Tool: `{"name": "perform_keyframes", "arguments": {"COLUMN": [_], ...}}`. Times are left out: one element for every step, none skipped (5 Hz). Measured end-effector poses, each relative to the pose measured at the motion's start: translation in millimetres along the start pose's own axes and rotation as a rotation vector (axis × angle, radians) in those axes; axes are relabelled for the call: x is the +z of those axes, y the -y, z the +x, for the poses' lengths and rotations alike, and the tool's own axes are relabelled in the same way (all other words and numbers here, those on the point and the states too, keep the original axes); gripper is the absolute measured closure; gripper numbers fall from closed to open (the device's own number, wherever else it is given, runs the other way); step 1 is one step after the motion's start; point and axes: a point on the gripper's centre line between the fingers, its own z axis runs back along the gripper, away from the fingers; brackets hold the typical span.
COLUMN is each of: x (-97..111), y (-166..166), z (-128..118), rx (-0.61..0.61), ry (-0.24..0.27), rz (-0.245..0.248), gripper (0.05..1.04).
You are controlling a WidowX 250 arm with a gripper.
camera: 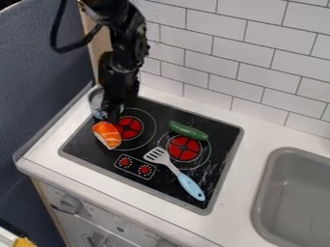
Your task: Put the sashimi to top of the stove
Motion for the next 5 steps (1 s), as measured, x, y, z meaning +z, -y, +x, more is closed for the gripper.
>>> {"name": "perform_keyframes", "arguments": {"x": [-1.2, -4.3, -25.9, -37.5, -40.1], "y": [-15.1, -21.6, -25.2, -24.2, -25.6], "z": [2.9, 7.4, 4.8, 2.6, -0.4], "rx": [-0.100, -0.166, -0.208, -0.224, -0.221], "ry": [0.033, 0.071, 0.025, 0.010, 0.002], "rz": [0.018, 0.037, 0.085, 0.107, 0.115], "gripper": [0.083, 0.083, 0.083, 0.083, 0.137]}}
